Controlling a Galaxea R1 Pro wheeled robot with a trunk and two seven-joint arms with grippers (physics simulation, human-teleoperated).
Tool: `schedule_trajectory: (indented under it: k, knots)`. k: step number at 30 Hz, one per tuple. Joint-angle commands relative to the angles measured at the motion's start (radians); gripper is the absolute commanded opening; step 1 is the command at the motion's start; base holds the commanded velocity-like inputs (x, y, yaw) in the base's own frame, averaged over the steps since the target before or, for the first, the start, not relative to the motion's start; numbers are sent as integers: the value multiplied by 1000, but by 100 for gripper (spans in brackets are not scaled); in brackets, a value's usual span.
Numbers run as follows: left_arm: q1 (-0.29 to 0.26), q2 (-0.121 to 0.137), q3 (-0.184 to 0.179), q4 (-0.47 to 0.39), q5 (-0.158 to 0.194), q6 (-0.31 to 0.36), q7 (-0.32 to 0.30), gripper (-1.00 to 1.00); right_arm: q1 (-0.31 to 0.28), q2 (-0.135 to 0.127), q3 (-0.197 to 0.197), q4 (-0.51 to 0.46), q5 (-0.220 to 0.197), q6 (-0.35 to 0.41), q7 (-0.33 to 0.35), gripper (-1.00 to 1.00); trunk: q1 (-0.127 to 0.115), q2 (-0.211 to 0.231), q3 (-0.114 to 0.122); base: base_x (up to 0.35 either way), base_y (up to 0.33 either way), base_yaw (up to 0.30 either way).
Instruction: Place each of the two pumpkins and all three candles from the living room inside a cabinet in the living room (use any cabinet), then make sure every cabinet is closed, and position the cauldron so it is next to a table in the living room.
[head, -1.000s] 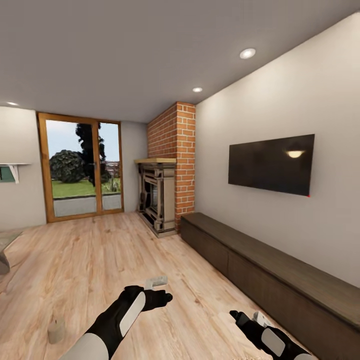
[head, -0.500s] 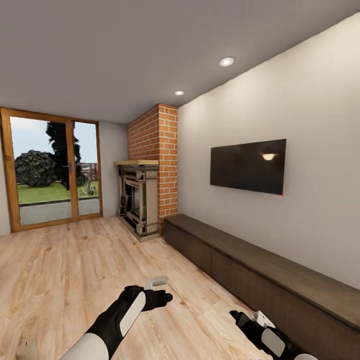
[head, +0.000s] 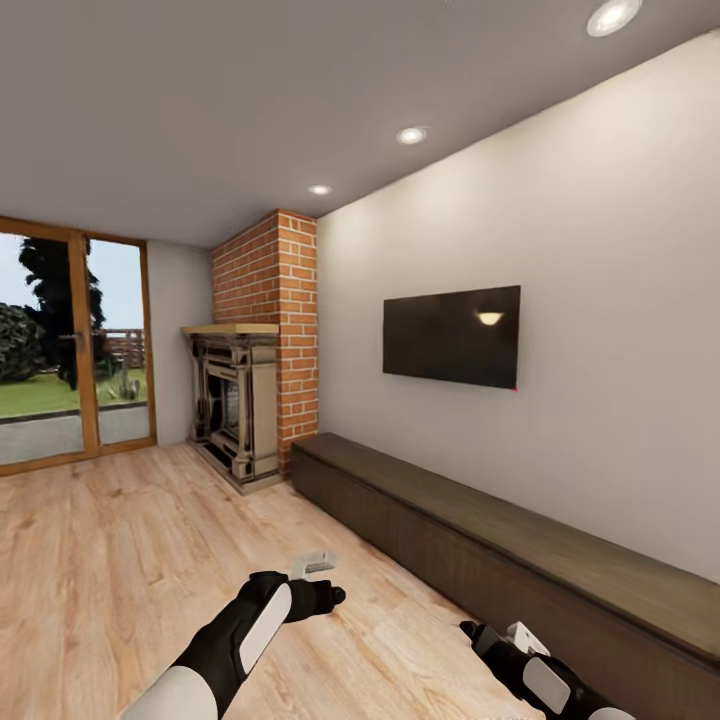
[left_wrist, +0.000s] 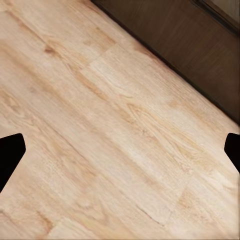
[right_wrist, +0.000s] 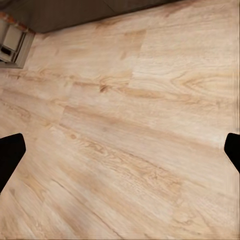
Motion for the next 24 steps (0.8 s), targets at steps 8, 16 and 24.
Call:
schedule_trajectory:
  k: [8, 16, 24]
  knots:
    - [-1, 1, -3, -2, 11, 3, 10, 100, -1, -1, 8, 0, -9, 2, 1, 100, 0, -1, 6, 0, 0, -266]
    - [-1, 1, 0, -1, 11, 3, 10, 100, -1, -1, 8, 0, -9, 2, 1, 100, 0, -1, 13, 0, 6, -266]
    - [-1, 1, 8, -1, 11, 3, 8, 100, -1, -1, 8, 1, -9, 2, 0, 100, 0, -1, 19, 0, 192, -266]
